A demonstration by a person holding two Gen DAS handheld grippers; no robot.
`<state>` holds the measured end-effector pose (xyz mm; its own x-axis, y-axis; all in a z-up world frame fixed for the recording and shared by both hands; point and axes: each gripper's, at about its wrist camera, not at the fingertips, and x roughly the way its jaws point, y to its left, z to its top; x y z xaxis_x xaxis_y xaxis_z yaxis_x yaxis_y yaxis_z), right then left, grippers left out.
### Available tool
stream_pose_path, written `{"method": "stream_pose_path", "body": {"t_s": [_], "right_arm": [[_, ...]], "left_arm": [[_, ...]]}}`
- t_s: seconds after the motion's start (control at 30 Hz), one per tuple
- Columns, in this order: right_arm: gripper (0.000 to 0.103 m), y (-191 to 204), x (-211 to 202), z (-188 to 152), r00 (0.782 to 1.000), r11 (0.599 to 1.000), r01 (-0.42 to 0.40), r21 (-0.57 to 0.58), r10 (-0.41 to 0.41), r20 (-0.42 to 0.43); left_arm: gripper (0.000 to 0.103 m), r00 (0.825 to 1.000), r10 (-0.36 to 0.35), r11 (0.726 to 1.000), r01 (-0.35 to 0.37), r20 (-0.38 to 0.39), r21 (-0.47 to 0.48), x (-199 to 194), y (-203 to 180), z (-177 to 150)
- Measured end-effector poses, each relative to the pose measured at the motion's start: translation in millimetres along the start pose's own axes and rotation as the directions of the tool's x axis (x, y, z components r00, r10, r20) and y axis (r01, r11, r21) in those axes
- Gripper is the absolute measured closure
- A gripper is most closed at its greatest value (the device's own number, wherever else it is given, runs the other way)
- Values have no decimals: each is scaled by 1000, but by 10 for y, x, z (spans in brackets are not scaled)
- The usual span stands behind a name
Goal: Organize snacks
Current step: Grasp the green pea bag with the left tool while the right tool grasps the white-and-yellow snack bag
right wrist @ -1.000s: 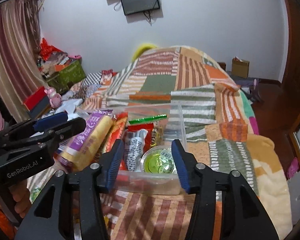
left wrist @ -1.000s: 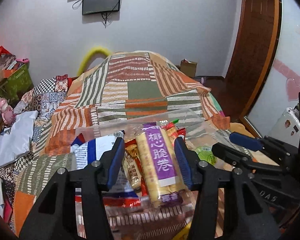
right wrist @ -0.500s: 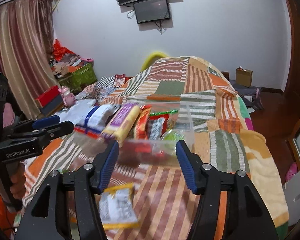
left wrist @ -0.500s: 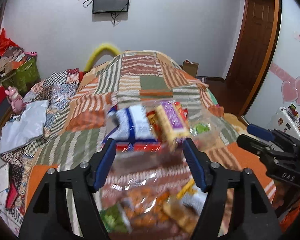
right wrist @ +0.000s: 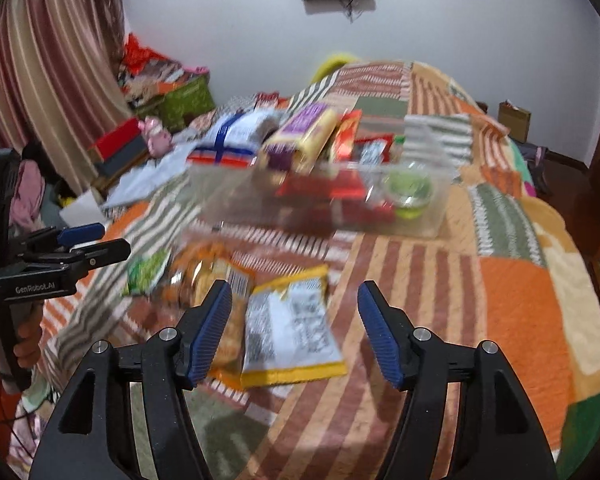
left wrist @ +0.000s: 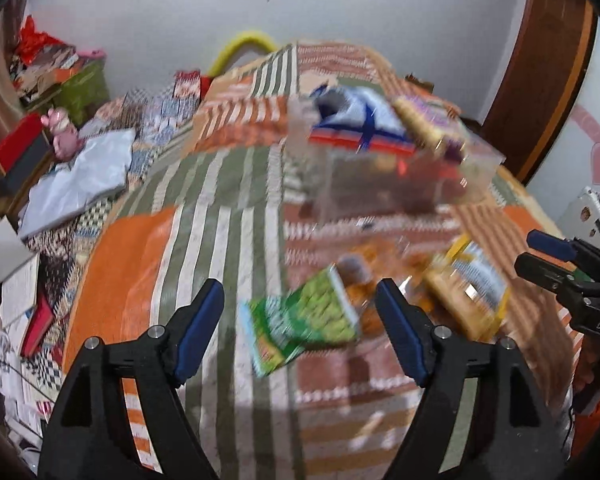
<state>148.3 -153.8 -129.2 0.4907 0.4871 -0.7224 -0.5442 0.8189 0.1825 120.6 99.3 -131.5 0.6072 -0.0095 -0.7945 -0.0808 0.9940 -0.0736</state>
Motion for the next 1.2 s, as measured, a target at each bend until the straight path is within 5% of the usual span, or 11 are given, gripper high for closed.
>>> {"method": "stream_pose_path", "body": {"t_s": [0.2,0.47,0.7,1.03,1.2], "right_arm": [[41,-2,220,-99,997,1000,1,-9,-2,-74],[41,-25,366,-161,992,1000,-1,-1,1,-123],[47,6,370,-200,995,1000,15,-21,-17,-96],[56,-62,276,-182,998,1000,3,10,-2,-59],[56,-70,186,-131,1000,1000,0,20,0,-24]], "left_arm": [[25,997,-15,1000,14,-75,-13,233,79,-184],[22,997,-27,999,24,-71,-34,403,41,-111],[21,996,-49,994,42,-70,-106,470,198,-151],[34,999,16,996,-21,-52,-83,411,225,-272],[41,999,-16,996,12,-39,-93,331,205,-250]]}}
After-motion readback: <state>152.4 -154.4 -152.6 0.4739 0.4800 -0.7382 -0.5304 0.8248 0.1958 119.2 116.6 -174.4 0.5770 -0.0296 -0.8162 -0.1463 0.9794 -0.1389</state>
